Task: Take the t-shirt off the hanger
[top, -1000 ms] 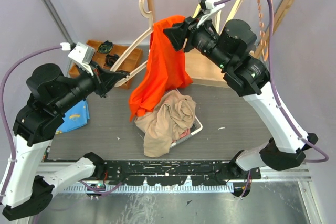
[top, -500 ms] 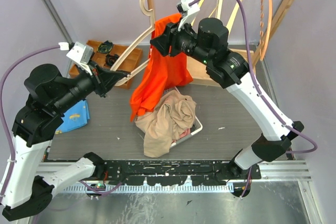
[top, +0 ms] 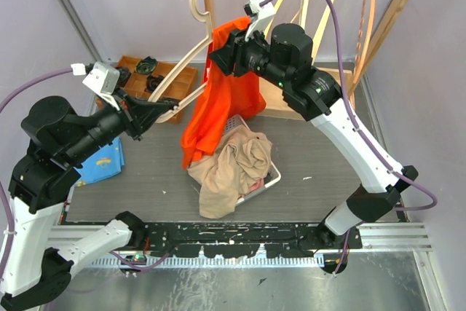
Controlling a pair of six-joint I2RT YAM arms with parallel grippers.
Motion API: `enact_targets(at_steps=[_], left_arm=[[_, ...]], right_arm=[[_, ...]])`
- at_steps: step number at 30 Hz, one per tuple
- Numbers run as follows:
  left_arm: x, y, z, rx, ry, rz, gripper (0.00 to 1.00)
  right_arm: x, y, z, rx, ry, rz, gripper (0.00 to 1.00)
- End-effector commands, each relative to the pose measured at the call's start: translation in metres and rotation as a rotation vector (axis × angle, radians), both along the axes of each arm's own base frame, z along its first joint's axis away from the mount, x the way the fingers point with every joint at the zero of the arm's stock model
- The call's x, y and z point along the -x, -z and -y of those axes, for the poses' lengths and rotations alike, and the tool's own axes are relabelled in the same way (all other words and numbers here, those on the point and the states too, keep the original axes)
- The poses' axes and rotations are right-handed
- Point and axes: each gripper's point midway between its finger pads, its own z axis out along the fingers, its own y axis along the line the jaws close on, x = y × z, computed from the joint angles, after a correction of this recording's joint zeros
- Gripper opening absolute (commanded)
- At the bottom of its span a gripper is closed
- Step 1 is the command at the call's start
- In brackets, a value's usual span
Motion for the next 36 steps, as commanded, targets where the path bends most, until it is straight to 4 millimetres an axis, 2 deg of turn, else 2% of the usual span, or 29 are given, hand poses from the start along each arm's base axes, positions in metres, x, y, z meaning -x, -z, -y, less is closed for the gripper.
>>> enact_targets(at_steps=[1,4,8,10,15,22,28,36], left_arm=[[0.015,-0.042,-0.003,0.097,0.033,0.121,0.0],[0.018,-0.041,-0.003,0.1,0.04,0.119,0.0],[0.019,-0.039,-0.003,0.094,0.042,0.11,0.0],[0.021,-0.035,-0.005,0.082,0.037,0.102,0.0],[0.024,-0.022,-0.014,0.062,0.008,0.083,0.0],[0.037,-0.01,-0.031,0.052,-0.039,0.051,0.0],[0.047,0.003,-0.047,0.036,-0.086,0.026,0.0],[0.056,0.01,-0.062,0.023,-0.128,0.015,0.0]], right_arm=[[-0.002,-0.025,0.008,-0.035,0.038,0.049,0.41],[-0.004,-0.026,0.008,-0.032,0.048,0.049,0.34],[-0.005,-0.033,0.011,-0.046,0.066,0.069,0.09],[-0.006,-0.039,0.015,-0.056,0.081,0.087,0.05],[-0.013,-0.051,0.03,-0.067,0.169,0.124,0.02],[-0.034,-0.063,0.059,-0.074,0.352,0.17,0.01],[-0.053,-0.065,0.069,-0.083,0.434,0.183,0.01],[-0.082,-0.06,0.078,-0.088,0.507,0.169,0.01]])
